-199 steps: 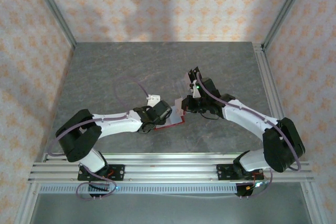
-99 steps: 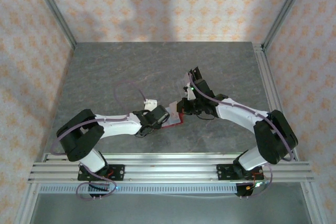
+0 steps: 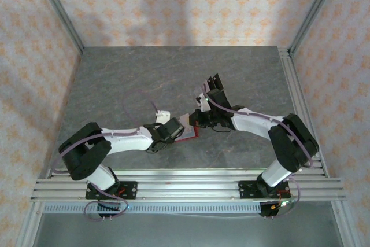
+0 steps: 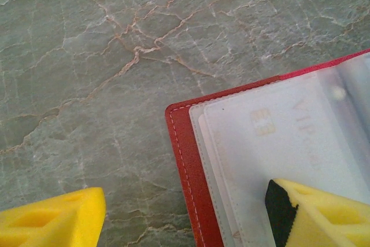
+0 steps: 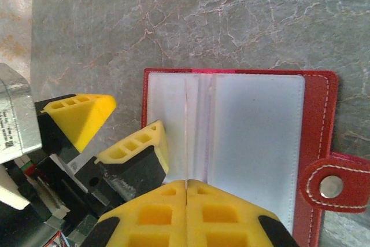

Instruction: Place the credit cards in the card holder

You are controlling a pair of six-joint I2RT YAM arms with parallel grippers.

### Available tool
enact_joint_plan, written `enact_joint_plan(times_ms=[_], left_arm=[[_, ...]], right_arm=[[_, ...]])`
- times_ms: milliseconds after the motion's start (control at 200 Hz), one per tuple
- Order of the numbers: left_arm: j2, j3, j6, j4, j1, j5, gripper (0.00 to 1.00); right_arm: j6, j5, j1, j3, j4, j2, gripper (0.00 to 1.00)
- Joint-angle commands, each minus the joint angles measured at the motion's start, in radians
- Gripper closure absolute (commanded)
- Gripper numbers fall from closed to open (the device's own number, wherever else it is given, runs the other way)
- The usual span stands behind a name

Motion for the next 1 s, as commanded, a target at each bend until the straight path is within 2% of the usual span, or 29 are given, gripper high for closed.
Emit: enact_joint_plan(times_ms=[0, 320, 996], left_arm=[[-0.002, -0.033, 0.007, -0.086, -0.004, -0.029, 0.25], [0.005, -0.041, 0.004, -0.07, -0.004, -0.026, 0.26], [0.022, -0.042, 0.004, -0.05, -0.003, -0.019, 0.26]], right_arm=[[-0.018, -0.022, 0.004, -0.019, 0.073, 0.026, 1.0], [-0.028, -0.06, 0.004, -0.036, 0.143, 0.077, 1.0], [-0.027, -0.088, 0.003, -0.014, 0.168, 0.131, 1.0]])
